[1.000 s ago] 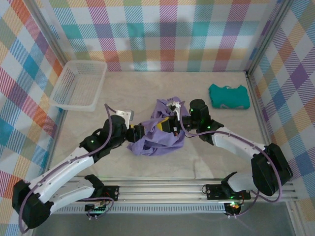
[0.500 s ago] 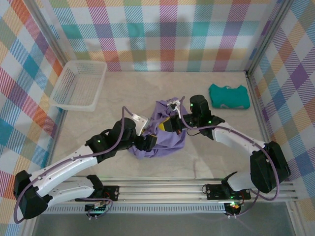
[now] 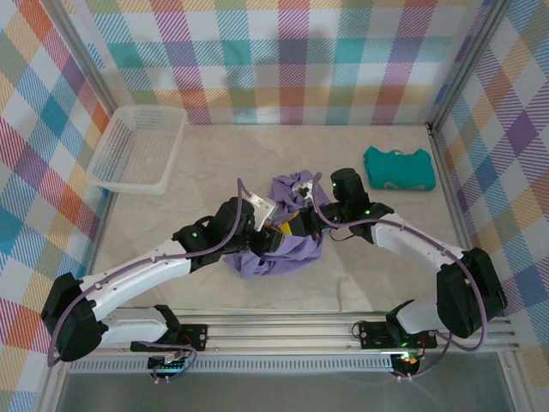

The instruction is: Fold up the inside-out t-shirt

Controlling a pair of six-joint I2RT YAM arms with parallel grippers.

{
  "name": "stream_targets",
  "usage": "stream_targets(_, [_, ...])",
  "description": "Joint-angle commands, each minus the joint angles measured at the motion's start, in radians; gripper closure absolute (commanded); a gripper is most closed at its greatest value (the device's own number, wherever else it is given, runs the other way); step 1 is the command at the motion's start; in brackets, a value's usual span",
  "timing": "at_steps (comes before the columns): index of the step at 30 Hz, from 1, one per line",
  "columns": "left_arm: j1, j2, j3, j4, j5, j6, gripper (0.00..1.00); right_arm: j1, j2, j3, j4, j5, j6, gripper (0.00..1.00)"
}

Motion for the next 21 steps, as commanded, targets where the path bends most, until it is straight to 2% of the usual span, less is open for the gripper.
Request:
stream_targets(1, [0.019, 0.013, 0.040, 0.055, 0.095, 0.013, 0.69, -0.013, -0.040, 0.035, -0.034, -0.048, -0.058, 1.00])
stream_targets(2, [0.032, 0.015, 0.042, 0.052, 0.099, 0.006, 0.75, -0.020, -0.048, 0.034, -0.048, -0.043, -0.065, 1.00])
stream_targets(4, [0.065, 0.011, 0.037, 0.059, 0.131, -0.025, 0.98, -0.041, -0.075, 0.027, -0.082, -0.029, -0.087, 1.00])
stream_targets(6, [0.093, -0.012, 0.020, 0.081, 0.178, -0.062, 1.00, -0.056, -0.103, 0.020, -0.121, 0.012, -0.105, 0.99])
stream_targets(7, [0.106, -0.030, 0.009, 0.099, 0.216, -0.089, 1.00, -0.059, -0.118, 0.028, -0.160, 0.083, -0.113, 0.95])
stream_targets(8, [0.114, -0.044, -0.002, 0.120, 0.249, -0.115, 1.00, -0.058, -0.127, 0.042, -0.197, 0.189, -0.101, 0.89])
stream_targets(10, [0.124, -0.075, -0.024, 0.175, 0.313, -0.190, 1.00, -0.055, -0.134, 0.104, -0.325, 0.540, 0.013, 0.82])
stream_targets(12, [0.130, -0.093, -0.039, 0.211, 0.343, -0.260, 1.00, -0.015, -0.163, 0.137, -0.413, 0.771, 0.060, 0.68])
stream_targets(14, [0.134, -0.105, -0.044, 0.223, 0.338, -0.323, 1.00, 0.076, -0.221, 0.120, -0.417, 0.951, 0.058, 0.60])
stream_targets(16, [0.134, -0.111, -0.046, 0.225, 0.325, -0.359, 1.00, 0.146, -0.279, 0.102, -0.416, 1.034, 0.054, 0.47])
stream_targets(21, [0.135, -0.122, -0.063, 0.228, 0.293, -0.379, 1.00, 0.271, -0.338, 0.049, -0.363, 0.988, 0.075, 0.38])
